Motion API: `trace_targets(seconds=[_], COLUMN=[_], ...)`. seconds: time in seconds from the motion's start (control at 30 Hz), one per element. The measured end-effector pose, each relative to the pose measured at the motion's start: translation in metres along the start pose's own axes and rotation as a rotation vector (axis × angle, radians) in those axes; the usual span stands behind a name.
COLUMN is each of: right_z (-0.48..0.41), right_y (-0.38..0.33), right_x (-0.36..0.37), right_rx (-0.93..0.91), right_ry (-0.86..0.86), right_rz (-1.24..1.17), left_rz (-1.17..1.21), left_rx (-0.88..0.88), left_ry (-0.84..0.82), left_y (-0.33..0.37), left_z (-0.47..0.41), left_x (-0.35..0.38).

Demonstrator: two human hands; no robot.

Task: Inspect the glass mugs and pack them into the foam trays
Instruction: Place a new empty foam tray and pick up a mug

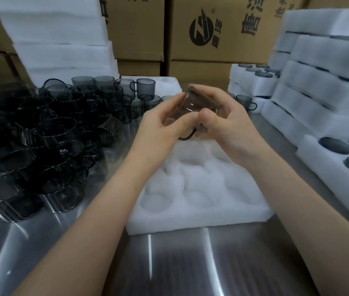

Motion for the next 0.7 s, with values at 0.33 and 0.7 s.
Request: trace_targets(seconds=[0.33, 0.7], right_z=[0.0, 0.008], right_y=[0.006, -0.01], right_x=[0.008, 0.014], right_rx=[0.016, -0.194], right_ry=[-0.004, 0.065], right_rz=[0.131, 0.405], left_rz=[-0.391, -0.391], left_rx=[0.037, 0.099], left_ry=[-0.029, 0.003], left_y=[0.002, 0.008], left_z=[0.006, 0.009], left_x=[0.007, 0.007])
Point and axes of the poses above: each hand's wrist, its own z-axis away from the middle knuckle, its own x-axis out of the palm, y = z × x, the point moved 6 cm from there along -z, towards the middle knuckle, and after that the axes turned 6 degrees about x, right-handed, at the moved point
